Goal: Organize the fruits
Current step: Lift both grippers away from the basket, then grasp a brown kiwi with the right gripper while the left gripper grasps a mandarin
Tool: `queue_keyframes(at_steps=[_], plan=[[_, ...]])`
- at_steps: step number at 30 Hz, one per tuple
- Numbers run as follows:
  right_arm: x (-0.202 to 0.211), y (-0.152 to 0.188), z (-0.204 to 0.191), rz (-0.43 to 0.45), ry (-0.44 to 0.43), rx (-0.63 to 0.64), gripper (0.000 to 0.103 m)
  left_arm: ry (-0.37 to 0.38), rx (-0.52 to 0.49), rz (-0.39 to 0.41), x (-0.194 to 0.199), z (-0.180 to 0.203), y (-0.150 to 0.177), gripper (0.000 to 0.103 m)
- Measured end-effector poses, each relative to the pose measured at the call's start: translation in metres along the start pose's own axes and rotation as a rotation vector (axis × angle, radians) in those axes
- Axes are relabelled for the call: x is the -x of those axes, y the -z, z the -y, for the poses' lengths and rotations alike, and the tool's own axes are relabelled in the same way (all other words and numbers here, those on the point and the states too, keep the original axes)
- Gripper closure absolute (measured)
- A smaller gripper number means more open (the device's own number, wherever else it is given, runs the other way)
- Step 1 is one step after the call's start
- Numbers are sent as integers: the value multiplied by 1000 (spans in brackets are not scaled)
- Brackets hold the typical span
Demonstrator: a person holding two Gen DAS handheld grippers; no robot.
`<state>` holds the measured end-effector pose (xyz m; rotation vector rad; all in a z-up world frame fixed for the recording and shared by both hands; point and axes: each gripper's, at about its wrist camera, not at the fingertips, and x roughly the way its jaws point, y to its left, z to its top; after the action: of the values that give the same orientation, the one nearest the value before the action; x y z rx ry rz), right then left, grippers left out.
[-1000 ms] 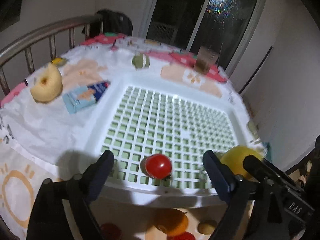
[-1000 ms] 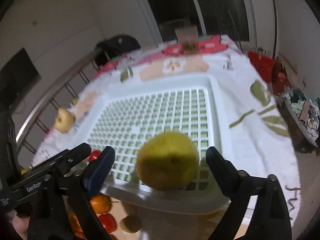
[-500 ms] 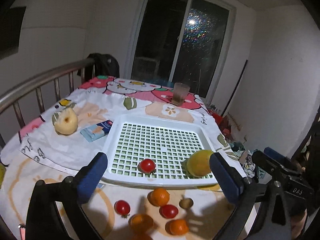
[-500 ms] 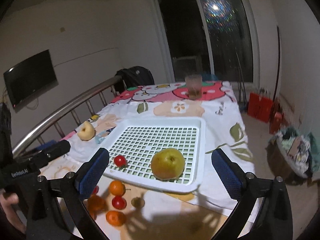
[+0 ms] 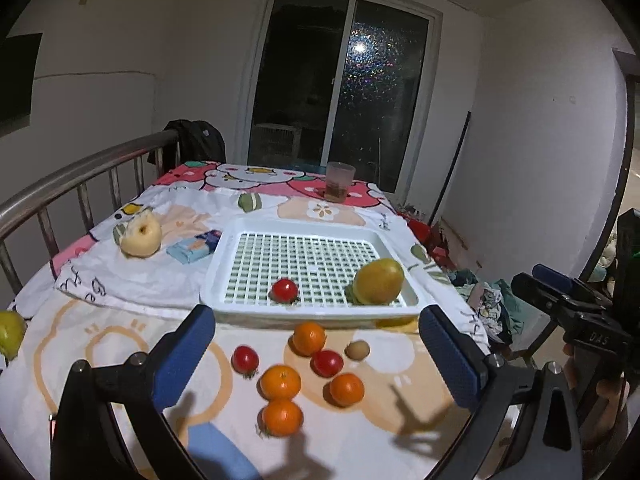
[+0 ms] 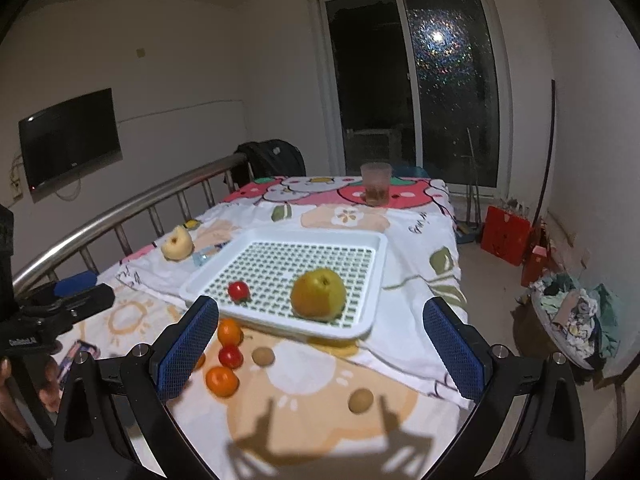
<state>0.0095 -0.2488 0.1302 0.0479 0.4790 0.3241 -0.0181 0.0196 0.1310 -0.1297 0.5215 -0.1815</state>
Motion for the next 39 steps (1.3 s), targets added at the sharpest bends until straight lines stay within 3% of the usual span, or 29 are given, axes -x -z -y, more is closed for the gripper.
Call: queue_keyframes(at_steps=[17,26,37,39], plan=[[-29,58,4,-133,97,35,0,-76,-29,-135,-22,-5,59,0],[-54,74,18,-233,68,-17,2,-113,-34,-182,-38,-8,75,0],[-79,87,23,-341,88,-29,30,-106,-34,-255,-59,-11,84,24],[-83,88,24,-358,94,-26,42,-100,-32,-265,-61,-11,85,29]])
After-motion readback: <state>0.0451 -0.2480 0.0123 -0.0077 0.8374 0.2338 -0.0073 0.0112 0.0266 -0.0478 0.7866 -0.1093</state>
